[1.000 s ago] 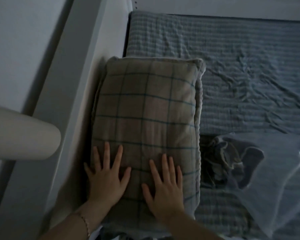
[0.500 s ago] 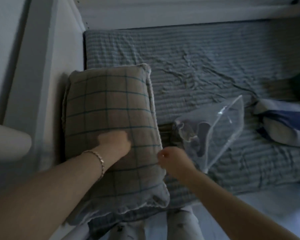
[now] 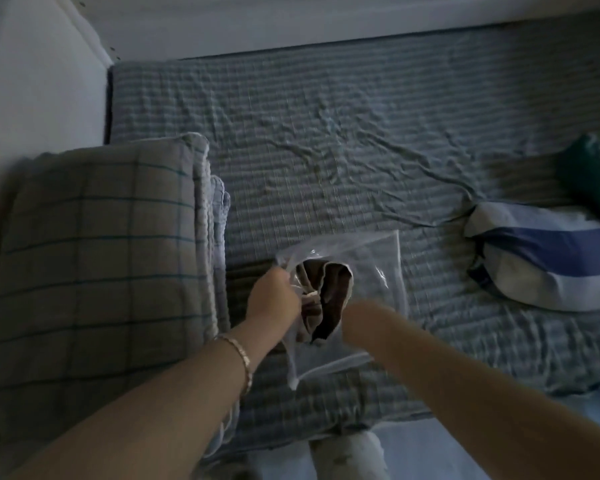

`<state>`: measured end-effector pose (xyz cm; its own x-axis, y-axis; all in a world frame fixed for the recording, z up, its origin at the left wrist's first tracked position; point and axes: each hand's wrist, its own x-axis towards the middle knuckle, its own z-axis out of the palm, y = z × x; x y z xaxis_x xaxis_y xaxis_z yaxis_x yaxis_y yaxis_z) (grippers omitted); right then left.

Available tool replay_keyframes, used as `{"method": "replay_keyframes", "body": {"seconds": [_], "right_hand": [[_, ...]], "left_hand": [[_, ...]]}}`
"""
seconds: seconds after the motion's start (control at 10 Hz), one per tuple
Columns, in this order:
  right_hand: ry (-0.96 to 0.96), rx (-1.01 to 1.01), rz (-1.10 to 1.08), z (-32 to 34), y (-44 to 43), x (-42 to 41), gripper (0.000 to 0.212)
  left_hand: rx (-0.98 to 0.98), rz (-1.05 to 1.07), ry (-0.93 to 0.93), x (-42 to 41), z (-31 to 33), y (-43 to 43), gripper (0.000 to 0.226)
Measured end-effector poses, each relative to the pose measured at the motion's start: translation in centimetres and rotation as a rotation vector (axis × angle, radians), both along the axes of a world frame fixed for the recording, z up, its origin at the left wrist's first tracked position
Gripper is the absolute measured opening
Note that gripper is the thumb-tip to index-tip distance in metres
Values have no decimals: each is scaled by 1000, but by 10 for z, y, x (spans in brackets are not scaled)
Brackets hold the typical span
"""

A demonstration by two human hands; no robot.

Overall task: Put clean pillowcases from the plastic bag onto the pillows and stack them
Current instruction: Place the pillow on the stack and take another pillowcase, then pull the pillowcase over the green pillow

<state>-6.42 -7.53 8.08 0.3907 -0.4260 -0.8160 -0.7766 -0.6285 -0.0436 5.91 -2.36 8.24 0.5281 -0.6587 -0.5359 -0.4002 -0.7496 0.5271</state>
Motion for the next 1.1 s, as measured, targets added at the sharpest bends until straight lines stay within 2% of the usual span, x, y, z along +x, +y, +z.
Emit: {"method": "replay_keyframes", "body": {"seconds": [0.1, 0.2, 0.3, 0.4, 0.5, 0.6, 0.7, 0.8, 0.9, 1.0, 1.1], "right_hand": [[-27, -121, -33, -42, -26, 15, 33], [-89, -191, -87, -89, -47, 24, 64], [-63, -21, 48, -138, -47, 17, 80], [-153, 69, -174, -162, -35, 15, 49], [-336, 117, -355, -153, -28, 20, 35], [-634, 137, -521, -98, -26, 20, 28], [-881, 139, -703, -24, -37, 14, 9], [-1143, 60, -930, 64, -51, 2, 26], [-1480, -121, -1042, 130, -62, -15, 27], [-1679, -243, -1166, 184, -64, -35, 17], [-1785, -131, -1250, 209, -64, -44, 14]], "left_hand": [[-109, 101, 59, -8, 3, -11, 21], [-116, 188, 53, -9, 2, -21, 29], [-113, 266, 70, -3, -8, -27, 34], [-126, 319, 151, -3, -20, -30, 39], [-100, 325, 158, -3, -28, -36, 41], [-17, 299, 103, 0, -18, -42, 37], [23, 259, 9, 14, 7, -52, 34], [35, 257, -22, 34, 37, -55, 40], [78, 237, 19, 50, 64, -53, 35], [-38, 287, 38, 73, 97, -62, 33], [-91, 271, 36, 80, 126, -67, 29]]}}
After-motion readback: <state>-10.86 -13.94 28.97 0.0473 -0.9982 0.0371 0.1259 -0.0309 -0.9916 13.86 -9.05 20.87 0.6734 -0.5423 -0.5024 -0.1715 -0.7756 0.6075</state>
